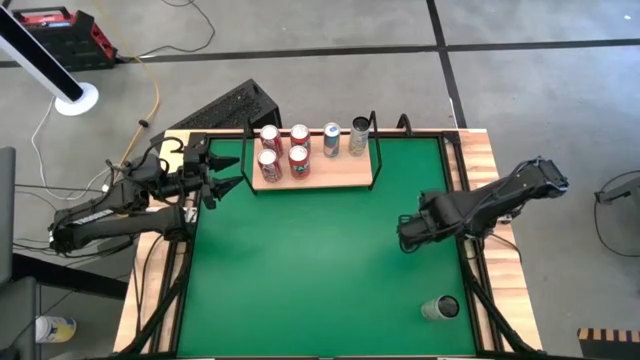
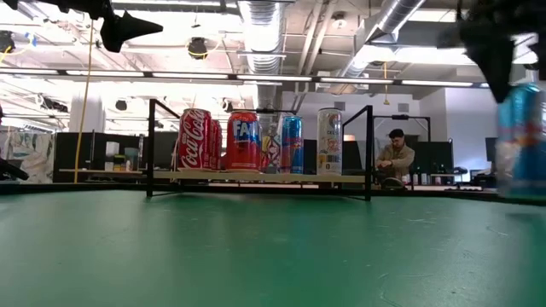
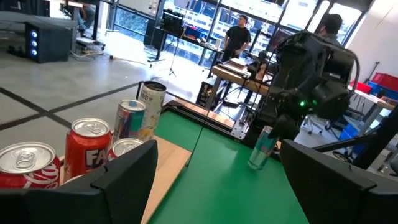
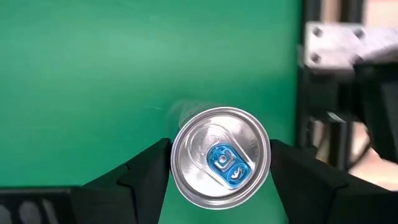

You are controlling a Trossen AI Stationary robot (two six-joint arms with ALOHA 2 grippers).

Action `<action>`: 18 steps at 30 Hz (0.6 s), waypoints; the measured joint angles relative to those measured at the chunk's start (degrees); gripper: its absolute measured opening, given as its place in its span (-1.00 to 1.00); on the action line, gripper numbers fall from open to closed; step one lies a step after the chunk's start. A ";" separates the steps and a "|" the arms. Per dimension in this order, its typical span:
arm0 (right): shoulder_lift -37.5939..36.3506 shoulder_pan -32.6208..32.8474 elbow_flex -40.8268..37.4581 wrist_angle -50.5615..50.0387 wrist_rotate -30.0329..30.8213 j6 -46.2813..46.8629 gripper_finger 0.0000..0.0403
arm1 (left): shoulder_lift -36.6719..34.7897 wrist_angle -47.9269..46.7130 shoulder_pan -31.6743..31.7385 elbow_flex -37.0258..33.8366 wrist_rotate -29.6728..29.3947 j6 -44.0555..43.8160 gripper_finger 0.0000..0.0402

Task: Place canned beverage on shelf
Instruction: Put the blue soda can on the shelf aligned with the other blue soda can

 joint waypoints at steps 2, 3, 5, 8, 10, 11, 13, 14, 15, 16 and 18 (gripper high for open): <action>0.00 -1.10 2.43 0.41 2.12 -2.91 0.37 | -0.01 0.00 0.00 0.00 -0.02 0.00 0.60; 0.00 -1.80 3.66 0.63 3.33 -4.53 0.37 | 0.01 0.01 0.00 0.00 -0.04 0.00 0.60; 0.04 -3.47 6.36 1.54 5.32 -8.25 0.36 | 0.01 0.00 0.00 0.00 -0.06 0.01 0.60; 0.74 -6.56 10.38 3.93 7.68 -15.48 0.36 | 0.00 0.00 0.01 0.02 -0.08 0.00 0.60; 1.95 -8.94 13.13 6.35 8.27 -21.50 0.36 | -0.01 -0.01 0.00 0.02 -0.07 0.00 0.60; 2.78 -10.21 14.59 7.56 8.45 -24.74 0.36 | -0.01 -0.01 0.00 0.02 -0.08 0.01 0.60; 4.88 -12.66 17.49 9.11 8.47 -31.95 0.36 | 0.00 -0.03 0.00 0.02 -0.08 0.01 0.60; 6.51 -13.90 19.53 10.23 8.46 -35.67 0.36 | -0.01 -0.07 0.00 0.02 -0.08 0.02 0.60; 8.05 -15.12 21.48 11.24 8.48 -39.33 0.36 | -0.01 -0.14 0.00 0.02 -0.08 0.02 0.60; 9.53 -16.36 23.55 11.82 8.48 -43.34 0.36 | -0.01 -0.16 0.00 0.02 -0.08 0.02 0.60; 13.29 -18.52 28.18 13.26 8.73 -50.91 0.36 | -0.01 -0.14 0.00 0.02 -0.07 0.00 0.60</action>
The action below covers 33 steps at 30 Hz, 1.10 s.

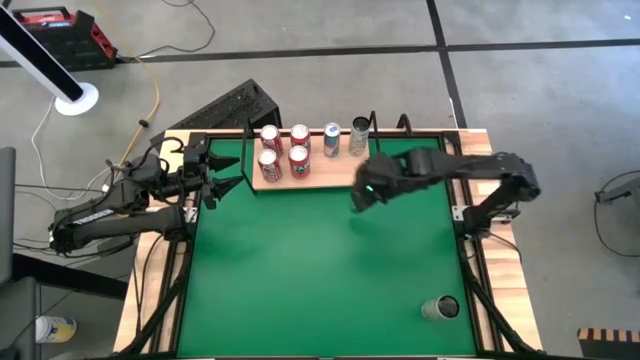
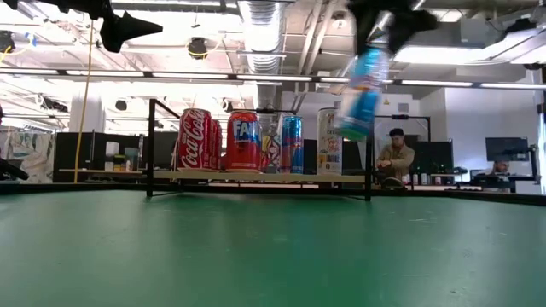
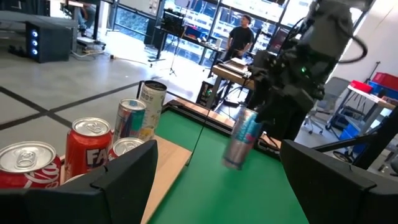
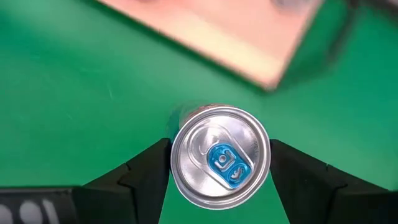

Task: Place canned beverage on shelf
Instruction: Put the blue soda can on the shelf aligned with the other blue soda can

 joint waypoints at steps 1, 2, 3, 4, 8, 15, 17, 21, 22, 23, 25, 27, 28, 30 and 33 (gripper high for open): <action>1.86 -1.06 2.40 0.53 0.57 -3.73 0.36 | -0.01 0.01 0.00 0.00 -0.01 0.01 0.60; 3.59 -2.09 4.73 0.52 1.11 -7.37 0.36 | -0.01 0.03 0.00 0.00 -0.01 0.02 0.60; 5.39 -3.04 6.98 0.79 1.59 -11.32 0.36 | 0.01 0.02 0.00 0.00 -0.01 0.01 0.60; 7.38 -3.95 9.27 1.30 2.03 -15.16 0.36 | -0.01 0.03 0.01 0.00 -0.01 0.02 0.60; 13.79 -7.29 17.03 3.13 2.33 -29.67 0.36 | -0.01 0.03 0.01 0.00 -0.14 -0.04 0.60; 22.05 -11.41 25.45 5.68 2.18 -50.27 0.36 | 0.01 0.05 0.00 0.00 -1.19 -1.52 0.60; 23.93 -12.24 26.66 5.93 2.18 -54.24 0.36 | 0.01 0.05 0.00 0.00 -1.32 -2.04 0.60; 26.53 -13.65 27.15 5.68 2.11 -59.36 0.36 | 0.01 0.06 0.00 0.00 -1.34 -3.01 0.60; 27.00 -13.93 27.18 5.78 2.13 -60.05 0.36 | 0.01 0.07 0.00 0.00 -1.34 -3.57 0.60; 27.42 -14.19 27.19 5.77 2.11 -60.45 0.36 | -0.01 0.07 0.00 0.00 -1.32 -4.12 0.60; 27.75 -14.88 27.21 5.65 1.67 -61.24 0.36 | 0.01 0.07 0.00 0.00 -1.34 -4.99 0.60; 27.75 -15.51 27.21 6.19 0.72 -62.41 0.36 | 0.01 0.06 0.00 0.00 -1.34 -5.08 0.60; 27.74 -15.71 27.22 6.75 0.62 -62.83 0.36 | 0.01 0.07 0.00 0.00 -1.34 -5.34 0.60; 27.73 -16.07 27.25 7.69 0.58 -63.32 0.36 | 0.01 0.05 0.00 0.00 -1.55 -6.22 0.60; 27.73 -16.99 27.25 7.56 -0.95 -63.38 0.36 | 0.01 0.06 0.00 0.00 -2.61 -6.68 0.60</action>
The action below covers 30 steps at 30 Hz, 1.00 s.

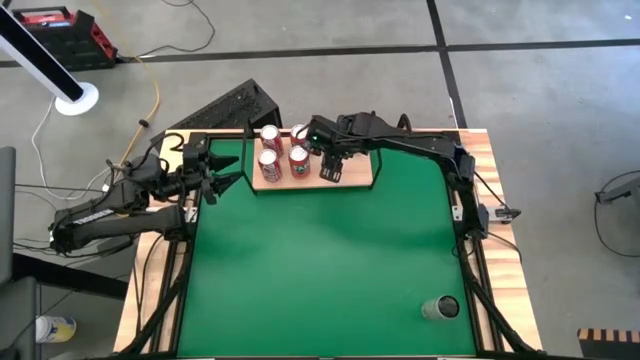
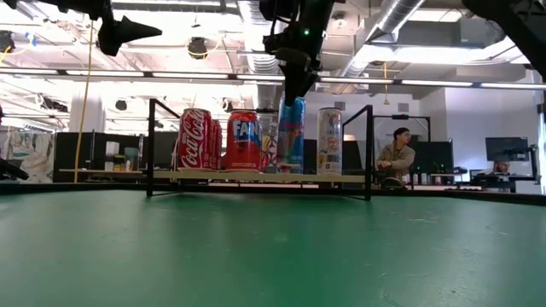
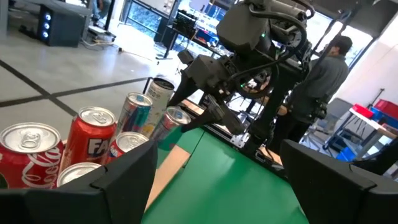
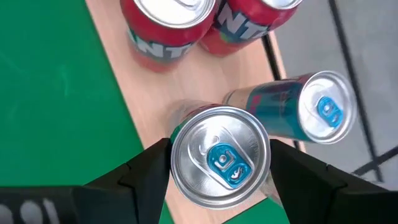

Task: Place canned beverage on shelf
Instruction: Put the blue soda can on the shelf aligned with the other blue soda can

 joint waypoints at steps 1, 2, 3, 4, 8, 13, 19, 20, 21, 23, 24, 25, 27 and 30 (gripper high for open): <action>0.00 -0.31 0.00 -0.18 -0.95 0.04 0.36 | 0.01 0.00 0.00 0.00 -0.15 -0.04 0.60; 0.00 -0.59 0.00 -0.37 -1.82 0.11 0.36 | 0.00 0.00 0.00 0.00 -0.27 -0.25 0.60; 0.00 -0.91 0.00 -0.55 -2.62 0.32 0.36 | 0.01 0.01 0.00 0.00 -0.27 -0.40 0.60; 0.00 -1.19 -0.17 -0.51 -3.05 0.35 0.36 | 0.01 0.00 0.00 0.00 -0.32 -0.42 0.60; 0.00 -1.50 -0.31 -0.20 -3.12 0.35 0.36 | 0.01 0.00 0.00 0.00 -0.42 -0.42 0.60; -0.04 -2.17 -0.35 -0.41 -5.78 -0.18 0.36 | 0.00 0.00 0.00 0.00 -0.88 -0.38 0.60; 1.33 -2.49 -0.37 1.08 -6.44 0.33 0.36 | 0.01 -0.02 -0.01 0.00 -0.90 0.00 0.60; 1.36 -2.50 -0.37 0.94 -6.27 0.35 0.36 | 0.01 -0.04 -0.02 0.00 -0.90 0.00 0.60; 1.55 -2.53 -0.35 0.70 -6.29 0.35 0.36 | -0.01 -0.07 -0.02 0.00 -0.92 0.00 0.60; 1.70 -2.54 -0.28 0.00 -6.27 0.33 0.36 | -0.01 -0.30 -0.02 0.00 -0.90 0.01 0.60; 1.73 -2.57 -0.28 0.25 -6.29 0.27 0.36 | 0.01 -0.42 -0.02 0.00 -0.90 0.02 0.60; 1.73 -2.57 -0.28 0.23 -6.29 0.09 0.36 | 0.01 -0.42 -0.02 0.00 -0.90 0.02 0.60; 1.75 -2.56 -0.28 0.24 -6.27 -0.30 0.36 | 0.01 -0.40 -0.02 0.00 -0.90 0.03 0.60; 1.75 -2.55 -0.28 0.13 -6.12 -0.23 0.36 | 0.01 -0.40 -0.02 0.00 -0.90 0.24 0.60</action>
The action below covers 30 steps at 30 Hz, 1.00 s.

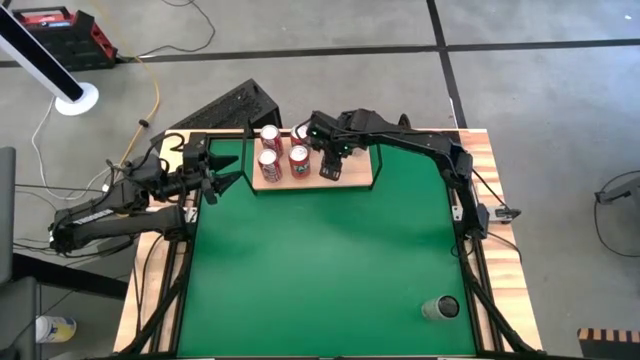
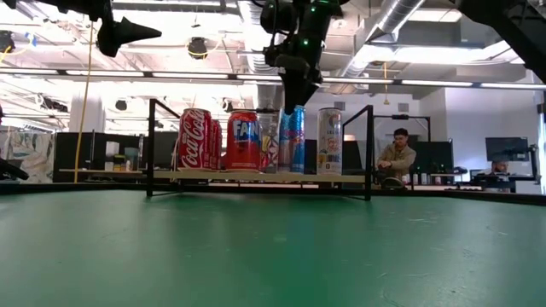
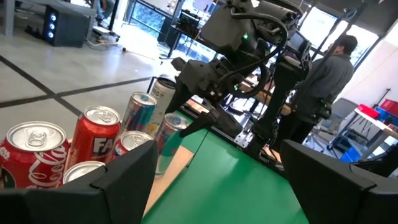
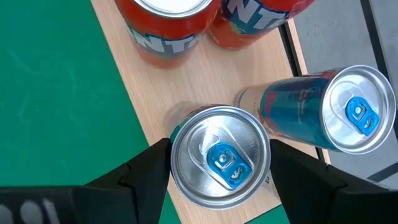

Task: Place canned beverage on shelf
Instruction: Put the blue soda can on the shelf aligned with the other blue soda can

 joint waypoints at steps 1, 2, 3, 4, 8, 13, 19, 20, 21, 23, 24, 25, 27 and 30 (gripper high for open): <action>0.00 -0.05 0.00 -0.11 0.04 0.10 0.36 | -0.02 0.00 0.00 0.00 0.00 0.01 0.60; 0.00 -0.17 0.00 -0.31 0.09 0.11 0.36 | -0.01 0.00 0.00 0.00 0.00 0.00 0.60; 0.00 -0.29 0.00 -0.57 0.09 0.11 0.36 | 0.00 0.00 0.00 0.00 0.00 0.02 0.60; 0.00 -0.37 0.00 -0.74 0.09 0.10 0.36 | 0.00 0.00 0.00 0.00 0.00 0.02 0.60; 0.02 -0.44 0.00 -0.77 0.09 -0.10 0.36 | 0.00 0.00 0.01 0.00 0.00 0.02 0.60; 0.04 -0.42 0.00 -0.75 0.13 -0.14 0.36 | -0.02 0.02 0.02 0.00 0.00 0.02 0.60; 0.07 -0.42 -0.02 -0.73 0.13 -0.32 0.37 | -0.01 0.02 0.02 0.00 0.01 0.04 0.60; 0.08 -0.42 -0.01 -0.73 0.13 -0.35 0.37 | 0.00 0.02 0.02 0.00 0.02 0.04 0.60; 0.09 -0.42 -0.01 -0.73 0.12 -0.34 0.37 | 0.00 0.02 0.02 0.00 0.02 0.04 0.60; 0.09 -0.42 -0.02 -0.70 0.11 -0.34 0.37 | 0.00 0.02 0.02 0.00 0.02 0.04 0.60; 0.09 -0.42 -0.02 -0.68 0.11 -0.34 0.37 | -0.01 0.02 0.02 0.00 0.02 0.04 0.60; 0.09 -0.42 -0.02 -0.68 0.11 -0.36 0.38 | 0.00 0.02 0.02 0.00 0.02 0.04 0.60; 0.09 -0.39 -0.02 -0.70 0.11 -0.62 0.43 | 0.00 0.02 0.02 0.00 0.02 0.04 0.60; 0.16 -0.26 -0.07 -0.77 0.13 -1.33 0.55 | 0.00 0.04 0.02 0.00 0.02 0.04 0.60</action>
